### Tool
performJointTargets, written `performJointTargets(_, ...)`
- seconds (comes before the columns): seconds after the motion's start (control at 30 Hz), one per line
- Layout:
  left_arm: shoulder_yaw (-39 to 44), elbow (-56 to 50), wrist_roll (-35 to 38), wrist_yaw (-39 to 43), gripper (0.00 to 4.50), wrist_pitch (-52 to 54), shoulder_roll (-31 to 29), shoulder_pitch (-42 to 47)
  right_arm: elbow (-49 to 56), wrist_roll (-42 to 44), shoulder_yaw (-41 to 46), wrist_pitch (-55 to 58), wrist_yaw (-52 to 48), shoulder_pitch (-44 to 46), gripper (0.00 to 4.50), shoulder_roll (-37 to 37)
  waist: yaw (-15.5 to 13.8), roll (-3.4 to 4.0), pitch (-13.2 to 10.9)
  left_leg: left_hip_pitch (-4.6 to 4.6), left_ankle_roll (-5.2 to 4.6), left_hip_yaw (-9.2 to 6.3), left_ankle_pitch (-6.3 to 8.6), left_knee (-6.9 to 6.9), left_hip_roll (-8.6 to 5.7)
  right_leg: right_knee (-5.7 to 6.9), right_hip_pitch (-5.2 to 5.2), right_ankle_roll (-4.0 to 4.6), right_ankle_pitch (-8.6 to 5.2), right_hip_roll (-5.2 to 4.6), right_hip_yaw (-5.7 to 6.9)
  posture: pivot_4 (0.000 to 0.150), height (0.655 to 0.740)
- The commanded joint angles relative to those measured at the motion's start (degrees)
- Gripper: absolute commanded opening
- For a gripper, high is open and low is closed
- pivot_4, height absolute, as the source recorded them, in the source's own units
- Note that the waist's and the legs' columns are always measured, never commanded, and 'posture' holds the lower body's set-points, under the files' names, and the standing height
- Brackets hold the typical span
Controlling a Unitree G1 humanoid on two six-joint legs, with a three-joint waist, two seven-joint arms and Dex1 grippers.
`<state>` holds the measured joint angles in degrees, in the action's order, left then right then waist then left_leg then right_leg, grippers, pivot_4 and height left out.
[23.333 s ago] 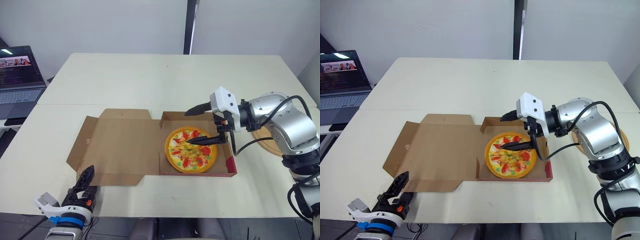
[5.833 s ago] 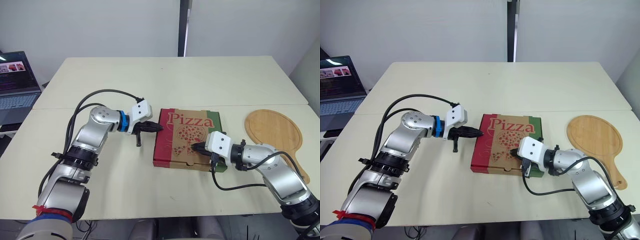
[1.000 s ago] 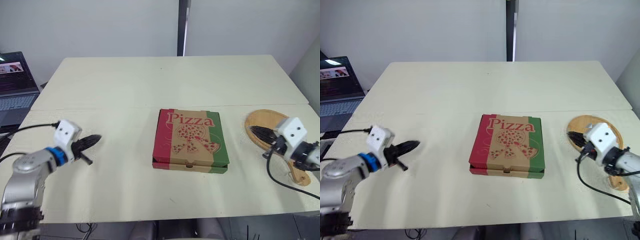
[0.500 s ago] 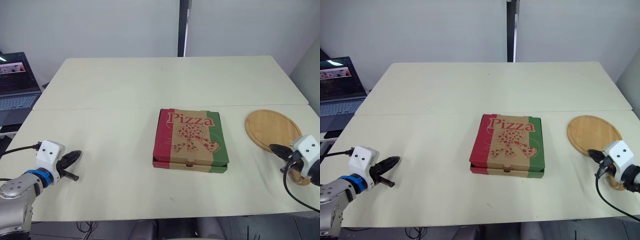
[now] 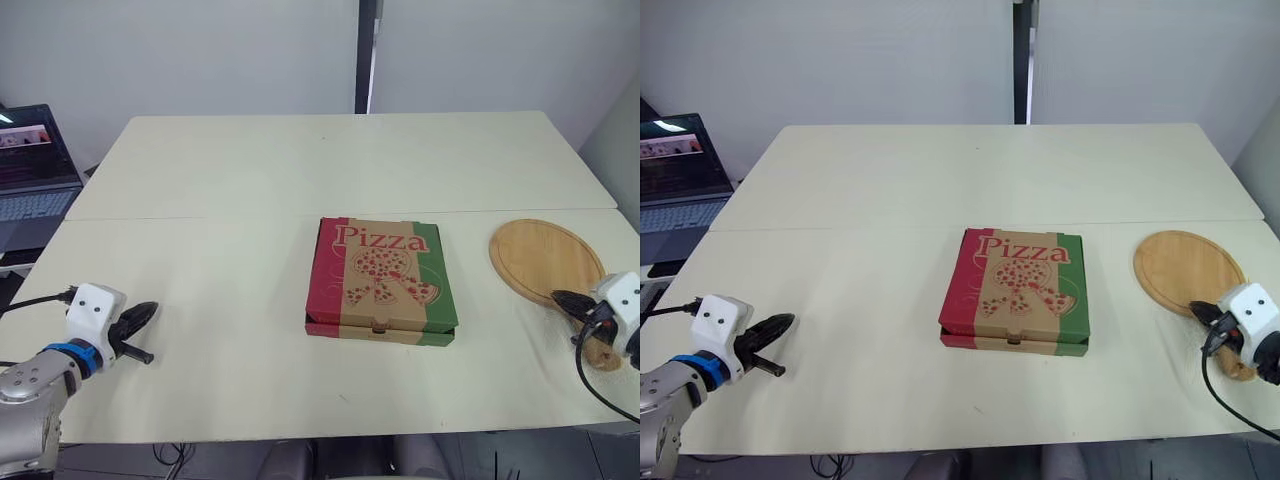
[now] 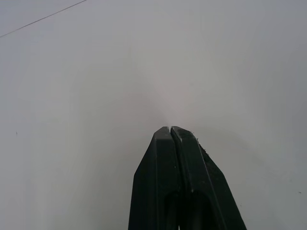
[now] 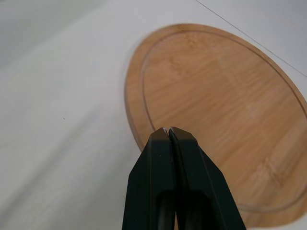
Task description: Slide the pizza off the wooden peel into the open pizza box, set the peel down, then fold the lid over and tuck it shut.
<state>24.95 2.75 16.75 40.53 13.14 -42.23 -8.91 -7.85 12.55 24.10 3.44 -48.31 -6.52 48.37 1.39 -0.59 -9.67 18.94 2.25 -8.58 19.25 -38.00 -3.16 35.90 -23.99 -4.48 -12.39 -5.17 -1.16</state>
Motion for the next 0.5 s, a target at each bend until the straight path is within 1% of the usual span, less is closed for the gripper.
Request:
performJointTargets(0.03,3.01,-1.94,0.62,-0.88,0.00,-0.33,-0.37,-0.98,-2.20,0.57,4.10,-0.88,0.99,-0.71,0.09,1.51,0.01,0.00,0.00,0.00,0.00,0.00,0.00,0.00,0.00,0.00,0.00,0.00,0.00,0.00,-0.01,0.150,0.7400)
performJointTargets(0.17,4.52,-1.40,0.76,-1.17,0.00,-0.31,-0.07,-2.97,-4.27,0.58,6.02,-1.29,1.11,-2.34,0.09,1.78,0.06,0.00,0.00,0.00,0.00,0.03,0.00,0.01,0.00,0.00,-0.01,0.00,0.00,0.00,-0.03,0.150,0.7400)
performJointTargets(0.43,4.83,-1.26,0.96,-1.99,0.00,-0.11,0.61,-4.42,-4.70,0.50,6.26,-1.38,0.89,-3.27,0.09,2.21,0.12,0.01,0.01,-0.06,0.00,0.11,0.00,0.00,0.02,0.00,0.03,0.00,0.00,0.00,-0.06,0.150,0.7400)
performJointTargets(0.5,5.08,-1.09,2.51,-0.85,0.00,-0.03,1.13,-4.15,-4.85,0.45,6.18,-1.36,0.90,-3.16,0.09,2.33,0.12,0.01,0.01,-0.06,0.00,0.11,0.00,0.00,0.02,0.00,0.04,0.00,0.00,0.00,-0.06,0.150,0.7400)
